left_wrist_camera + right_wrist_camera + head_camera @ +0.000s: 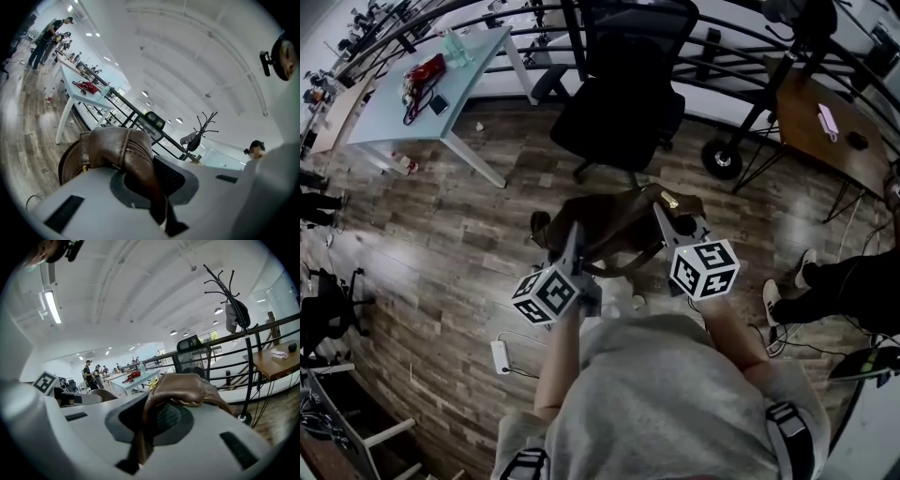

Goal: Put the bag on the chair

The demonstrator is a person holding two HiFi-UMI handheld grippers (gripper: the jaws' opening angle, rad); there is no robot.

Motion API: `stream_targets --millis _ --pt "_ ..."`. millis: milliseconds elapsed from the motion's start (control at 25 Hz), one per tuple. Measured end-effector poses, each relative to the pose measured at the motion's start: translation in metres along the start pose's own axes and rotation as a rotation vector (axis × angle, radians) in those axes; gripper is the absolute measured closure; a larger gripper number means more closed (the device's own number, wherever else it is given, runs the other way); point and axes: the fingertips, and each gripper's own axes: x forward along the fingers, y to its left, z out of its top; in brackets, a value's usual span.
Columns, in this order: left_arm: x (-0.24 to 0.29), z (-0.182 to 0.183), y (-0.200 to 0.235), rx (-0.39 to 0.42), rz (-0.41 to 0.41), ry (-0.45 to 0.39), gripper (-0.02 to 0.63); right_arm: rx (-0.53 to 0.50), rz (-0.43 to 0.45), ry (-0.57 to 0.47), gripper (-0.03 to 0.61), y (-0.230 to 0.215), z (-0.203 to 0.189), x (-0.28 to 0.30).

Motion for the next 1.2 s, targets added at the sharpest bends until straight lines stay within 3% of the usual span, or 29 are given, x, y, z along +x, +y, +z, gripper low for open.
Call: stream_targets --millis 480,1200 --pt "0.080 0.034 0.039 -0.013 -0.011 0.038 0.594 0.009 -0.036 0.026 0.558 -0.028 0.016 0.080" --pt "0.238 0.149 0.108 0.029 -0.109 0.127 0.594 0.052 -0.139 -0.009 0.558 -0.061 0.084 0.254"
